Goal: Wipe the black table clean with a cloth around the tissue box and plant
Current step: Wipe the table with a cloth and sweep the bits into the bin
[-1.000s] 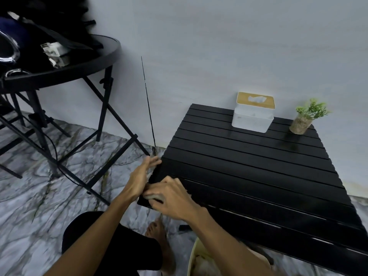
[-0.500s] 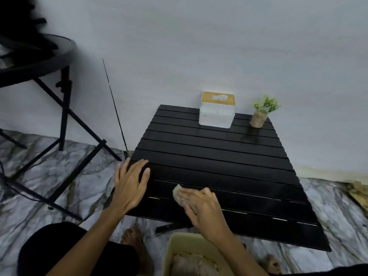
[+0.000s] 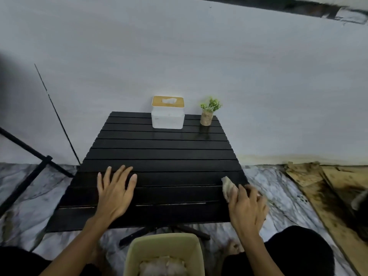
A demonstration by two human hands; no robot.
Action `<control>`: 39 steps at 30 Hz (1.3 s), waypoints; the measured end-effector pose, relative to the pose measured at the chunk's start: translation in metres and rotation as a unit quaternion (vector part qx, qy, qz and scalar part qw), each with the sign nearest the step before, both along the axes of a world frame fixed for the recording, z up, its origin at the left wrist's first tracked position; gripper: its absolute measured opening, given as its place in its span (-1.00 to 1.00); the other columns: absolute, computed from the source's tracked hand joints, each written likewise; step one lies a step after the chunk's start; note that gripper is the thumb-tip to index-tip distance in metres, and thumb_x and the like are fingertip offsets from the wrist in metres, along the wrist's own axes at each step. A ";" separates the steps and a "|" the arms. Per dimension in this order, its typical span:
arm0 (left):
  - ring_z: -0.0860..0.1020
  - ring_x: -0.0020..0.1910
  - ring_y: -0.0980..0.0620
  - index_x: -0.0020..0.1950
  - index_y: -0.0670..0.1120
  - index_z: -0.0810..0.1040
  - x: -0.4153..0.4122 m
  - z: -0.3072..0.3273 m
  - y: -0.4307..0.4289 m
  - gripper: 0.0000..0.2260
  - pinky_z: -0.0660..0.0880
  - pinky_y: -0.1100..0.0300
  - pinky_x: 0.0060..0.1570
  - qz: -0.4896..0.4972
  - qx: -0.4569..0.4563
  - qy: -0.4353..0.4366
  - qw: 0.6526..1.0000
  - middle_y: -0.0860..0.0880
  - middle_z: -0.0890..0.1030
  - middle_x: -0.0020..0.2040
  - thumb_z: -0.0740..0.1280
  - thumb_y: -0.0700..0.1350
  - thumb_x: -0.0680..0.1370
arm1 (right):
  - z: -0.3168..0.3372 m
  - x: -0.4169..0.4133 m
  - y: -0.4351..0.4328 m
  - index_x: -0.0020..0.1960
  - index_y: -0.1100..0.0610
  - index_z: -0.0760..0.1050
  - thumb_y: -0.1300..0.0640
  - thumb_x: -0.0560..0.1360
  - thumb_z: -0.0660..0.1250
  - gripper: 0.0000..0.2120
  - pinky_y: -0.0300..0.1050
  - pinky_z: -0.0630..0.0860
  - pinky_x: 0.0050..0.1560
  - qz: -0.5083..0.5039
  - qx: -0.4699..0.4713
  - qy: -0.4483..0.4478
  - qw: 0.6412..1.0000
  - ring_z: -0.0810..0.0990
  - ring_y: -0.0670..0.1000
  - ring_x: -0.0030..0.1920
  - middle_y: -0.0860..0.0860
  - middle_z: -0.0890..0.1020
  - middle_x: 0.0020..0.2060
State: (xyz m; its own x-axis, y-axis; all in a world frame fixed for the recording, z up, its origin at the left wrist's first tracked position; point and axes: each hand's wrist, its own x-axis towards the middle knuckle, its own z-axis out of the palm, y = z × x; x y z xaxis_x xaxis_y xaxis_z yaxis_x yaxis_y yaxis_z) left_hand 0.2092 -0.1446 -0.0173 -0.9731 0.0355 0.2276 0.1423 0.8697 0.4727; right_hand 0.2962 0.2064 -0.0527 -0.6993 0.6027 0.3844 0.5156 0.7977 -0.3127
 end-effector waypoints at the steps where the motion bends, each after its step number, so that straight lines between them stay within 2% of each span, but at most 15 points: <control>1: -0.05 0.55 -0.05 0.49 0.09 0.29 0.000 0.001 0.004 -0.30 -0.32 -0.01 0.46 0.000 0.000 -0.006 1.000 0.03 0.24 0.54 -0.24 0.37 0.51 | 0.003 0.002 -0.001 0.30 0.08 0.59 -0.12 0.66 0.11 -0.57 0.17 0.36 0.09 -0.019 -0.003 -0.023 1.000 0.43 0.27 0.13 0.10 0.54 0.28; 3: -0.07 0.55 -0.05 0.50 0.10 0.27 0.001 0.000 0.010 -0.29 -0.33 -0.01 0.46 0.001 -0.002 -0.013 1.000 0.03 0.22 0.54 -0.26 0.38 0.49 | 0.010 0.001 -0.004 0.41 0.10 0.48 -0.28 0.63 -0.03 -0.38 0.21 0.35 0.15 -0.037 -0.004 -0.072 0.997 0.42 0.27 0.19 0.12 0.48 0.34; 5: -0.07 0.55 -0.05 0.50 0.11 0.26 0.001 0.001 0.015 -0.28 -0.33 -0.02 0.46 -0.005 -0.001 -0.015 1.000 0.03 0.21 0.55 -0.27 0.38 0.49 | 0.018 0.001 -0.006 0.48 0.08 0.41 -0.35 0.58 -0.03 -0.30 0.25 0.37 0.16 -0.012 0.017 -0.064 0.998 0.45 0.28 0.21 0.13 0.47 0.37; 8: -0.08 0.56 -0.04 0.50 0.12 0.25 -0.001 0.002 0.017 -0.29 -0.33 -0.02 0.46 -0.011 0.001 -0.019 1.000 0.03 0.19 0.55 -0.27 0.39 0.49 | 0.021 0.002 -0.001 0.50 -0.04 0.37 -0.28 0.57 0.15 -0.42 0.18 0.39 0.15 0.113 0.101 -0.045 0.987 0.46 0.20 0.23 0.01 0.49 0.38; 11: -0.08 0.56 -0.04 0.50 0.12 0.24 -0.002 0.001 0.018 -0.28 -0.32 -0.02 0.47 -0.013 0.002 -0.019 1.000 0.04 0.19 0.55 -0.28 0.38 0.49 | 0.016 0.001 0.008 0.48 -0.11 0.38 -0.18 0.62 0.10 -0.54 0.04 0.43 0.09 0.222 0.142 -0.077 0.962 0.43 0.10 0.20 -0.10 0.46 0.41; 14: -0.07 0.56 -0.05 0.50 0.11 0.25 -0.003 0.000 0.020 -0.28 -0.31 -0.03 0.47 -0.017 0.005 -0.019 1.000 0.03 0.20 0.55 -0.28 0.39 0.48 | 0.011 -0.006 0.012 0.42 -0.07 0.45 -0.09 0.65 0.07 -0.60 0.01 0.48 0.05 0.196 0.127 -0.079 0.969 0.44 0.08 0.12 -0.11 0.47 0.40; 19: -0.04 0.55 -0.06 0.49 0.09 0.28 -0.002 -0.002 0.025 -0.30 -0.29 -0.01 0.46 -0.038 -0.002 -0.015 0.999 0.03 0.22 0.54 -0.21 0.38 0.49 | 0.006 -0.020 0.011 0.39 0.08 0.49 0.11 0.62 0.29 -0.65 0.13 0.50 0.02 0.125 0.096 -0.054 0.986 0.53 0.21 0.11 0.05 0.56 0.32; 24: 0.11 0.53 -0.06 0.45 0.04 0.35 -0.001 -0.006 0.028 -0.39 -0.08 -0.06 0.49 -0.079 -0.021 0.004 0.997 0.01 0.31 0.50 -0.02 0.26 0.49 | -0.002 -0.022 0.003 0.40 0.19 0.49 0.13 0.59 0.34 -0.60 0.19 0.49 0.00 0.081 0.086 -0.048 0.992 0.57 0.30 0.05 0.13 0.59 0.30; 27: 0.23 0.48 -0.05 0.41 0.00 0.41 0.003 -0.006 0.032 -0.51 0.07 -0.05 0.47 -0.090 0.013 0.016 0.996 -0.01 0.38 0.44 0.13 0.13 0.52 | -0.004 -0.018 -0.001 0.44 0.17 0.46 0.01 0.59 0.29 -0.53 0.24 0.46 0.14 0.077 0.094 -0.074 0.990 0.55 0.32 0.10 0.15 0.54 0.37; 30: 0.37 0.39 -0.05 0.38 -0.03 0.43 0.003 -0.005 0.033 -0.56 0.29 -0.01 0.39 -0.095 0.060 0.037 0.993 -0.02 0.45 0.37 0.24 0.02 0.51 | 0.004 -0.027 -0.002 0.43 0.15 0.46 -0.08 0.57 0.26 -0.50 0.40 0.24 0.39 0.077 0.097 -0.067 0.990 0.43 0.38 0.30 0.18 0.49 0.41; 32: 0.41 0.34 -0.02 0.42 -0.02 0.38 0.001 -0.002 0.034 -0.55 0.37 -0.01 0.34 -0.094 0.088 0.046 0.991 0.00 0.46 0.35 0.32 -0.06 0.53 | 0.015 -0.041 -0.008 0.40 0.16 0.49 -0.06 0.54 0.29 -0.49 0.40 0.22 0.44 0.115 0.078 -0.024 0.990 0.36 0.38 0.39 0.19 0.49 0.39; 34: 0.42 0.31 0.03 0.46 0.02 0.29 -0.002 0.001 0.037 -0.48 0.40 0.00 0.31 -0.089 0.109 0.048 0.989 0.03 0.45 0.35 0.35 -0.10 0.53 | 0.026 -0.058 -0.019 0.43 0.14 0.46 -0.05 0.54 0.29 -0.49 0.31 0.31 0.44 0.172 0.045 0.004 0.984 0.34 0.31 0.43 0.15 0.50 0.38; 36: 0.41 0.30 0.08 0.51 0.08 0.19 -0.011 0.008 0.042 -0.40 0.42 0.02 0.27 -0.083 0.130 0.040 0.987 0.09 0.41 0.36 0.36 -0.08 0.53 | 0.036 -0.080 -0.030 0.51 0.09 0.34 -0.05 0.56 0.32 -0.44 0.17 0.39 0.43 0.233 -0.015 0.013 0.972 0.33 0.21 0.46 0.10 0.46 0.41; 39: 0.37 0.31 0.15 0.53 0.21 0.01 -0.036 0.019 0.051 -0.27 0.43 0.04 0.27 -0.094 0.165 0.018 0.982 0.17 0.33 0.40 0.38 -0.05 0.51 | 0.050 -0.117 -0.044 0.61 -0.01 0.10 -0.08 0.57 0.34 -0.29 0.02 0.39 0.40 0.303 -0.121 0.012 0.945 0.31 0.09 0.47 0.02 0.34 0.46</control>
State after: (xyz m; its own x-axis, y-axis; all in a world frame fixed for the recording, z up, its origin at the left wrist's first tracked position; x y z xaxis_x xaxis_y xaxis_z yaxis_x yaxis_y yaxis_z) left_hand 0.1734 -0.0933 0.0012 -0.9473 0.1327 0.2917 0.3082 0.6262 0.7161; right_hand 0.1795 0.1627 -0.0022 -0.9372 0.1667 0.3064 -0.0224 0.8479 -0.5297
